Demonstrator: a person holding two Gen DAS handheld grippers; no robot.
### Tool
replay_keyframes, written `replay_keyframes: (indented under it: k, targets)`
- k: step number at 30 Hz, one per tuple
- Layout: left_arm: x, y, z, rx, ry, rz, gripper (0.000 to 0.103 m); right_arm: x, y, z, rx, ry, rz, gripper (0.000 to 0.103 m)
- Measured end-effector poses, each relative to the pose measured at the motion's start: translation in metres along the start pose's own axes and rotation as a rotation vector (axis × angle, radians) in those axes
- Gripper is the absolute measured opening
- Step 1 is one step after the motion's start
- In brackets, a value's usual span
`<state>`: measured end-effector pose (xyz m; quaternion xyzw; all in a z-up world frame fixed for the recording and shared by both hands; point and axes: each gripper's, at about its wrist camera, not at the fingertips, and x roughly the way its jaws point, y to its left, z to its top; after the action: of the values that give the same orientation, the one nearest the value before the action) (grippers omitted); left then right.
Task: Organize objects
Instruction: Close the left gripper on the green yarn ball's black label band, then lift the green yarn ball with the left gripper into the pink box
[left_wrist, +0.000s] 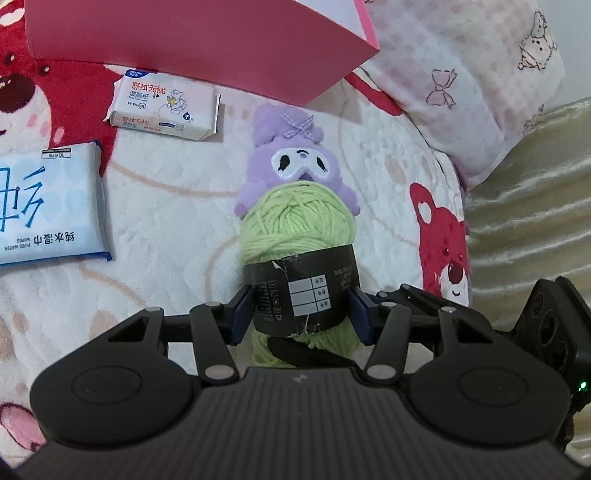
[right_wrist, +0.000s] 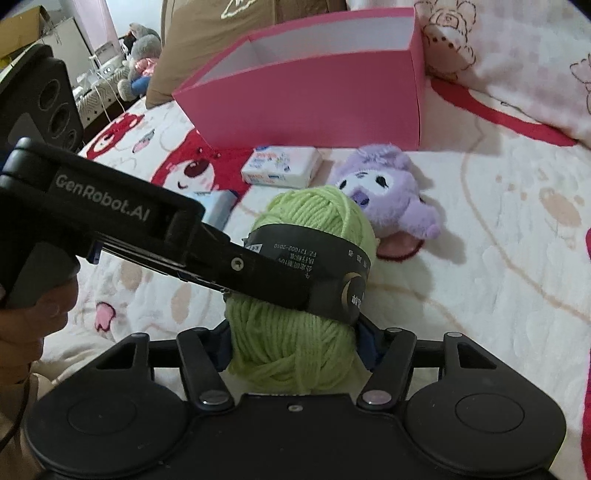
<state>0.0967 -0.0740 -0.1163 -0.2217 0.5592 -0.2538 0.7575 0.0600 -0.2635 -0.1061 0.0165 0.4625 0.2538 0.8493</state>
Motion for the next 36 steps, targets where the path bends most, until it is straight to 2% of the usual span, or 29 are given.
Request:
replay_keyframes:
  k: [14,23,26,29,33,36]
  targets:
    - [-0.015,-0.001,-0.005,0.041,-0.008,-0.002,0.053,-0.003,0.016,0.0,-0.06,0.006,0.008,0.067]
    - [-0.037,-0.017,-0.006,0.097,-0.038,0.008,0.053,-0.019,0.018,0.003,-0.069,-0.041,0.039,0.067]
    - [-0.044,-0.022,-0.004,0.103,-0.029,0.012,0.054,-0.026,0.018,0.005,-0.041,-0.047,0.06,0.067]
    - [-0.056,-0.029,0.0,0.136,-0.015,0.021,0.054,-0.034,0.012,0.006,0.09,-0.05,0.127,0.067]
    - [-0.07,-0.039,0.001,0.186,-0.027,0.051,0.055,-0.043,0.026,0.008,0.039,-0.097,0.111,0.067]
    - [-0.077,-0.037,0.006,0.176,-0.026,0.051,0.055,-0.044,0.032,0.012,0.048,-0.115,0.116,0.067]
